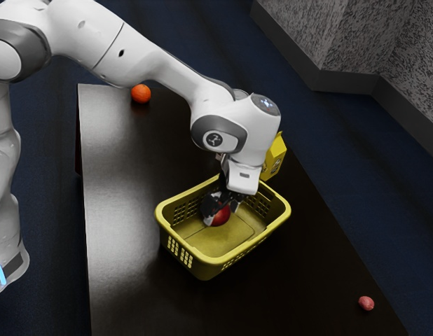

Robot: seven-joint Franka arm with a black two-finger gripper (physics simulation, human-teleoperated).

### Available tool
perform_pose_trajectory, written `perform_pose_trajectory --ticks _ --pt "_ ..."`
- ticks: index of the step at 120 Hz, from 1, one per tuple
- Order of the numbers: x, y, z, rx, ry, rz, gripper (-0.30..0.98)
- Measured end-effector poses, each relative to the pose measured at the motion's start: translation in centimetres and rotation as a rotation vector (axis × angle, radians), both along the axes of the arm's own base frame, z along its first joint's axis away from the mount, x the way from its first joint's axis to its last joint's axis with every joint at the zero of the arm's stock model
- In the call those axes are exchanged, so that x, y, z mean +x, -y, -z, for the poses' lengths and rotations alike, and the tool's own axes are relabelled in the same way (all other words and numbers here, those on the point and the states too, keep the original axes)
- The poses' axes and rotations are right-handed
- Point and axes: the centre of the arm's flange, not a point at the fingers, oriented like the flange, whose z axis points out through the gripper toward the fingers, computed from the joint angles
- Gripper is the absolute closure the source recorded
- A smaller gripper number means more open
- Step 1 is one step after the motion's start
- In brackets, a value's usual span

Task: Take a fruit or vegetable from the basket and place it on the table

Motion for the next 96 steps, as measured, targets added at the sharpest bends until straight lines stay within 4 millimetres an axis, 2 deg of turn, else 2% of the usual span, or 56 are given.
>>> perform_pose_trajectory --ticks 34,57,69,96 --pt "0.0 -0.5 0.2 0.003 -0.004 -0.003 0.00" --pt "0.2 -1.0 1.0 0.005 -0.016 -0.010 0.00" --pt "0.3 -1.4 1.1 0.004 -0.015 -0.019 0.18" --pt "0.5 -2.1 0.9 0.004 -0.005 -0.035 0.31"
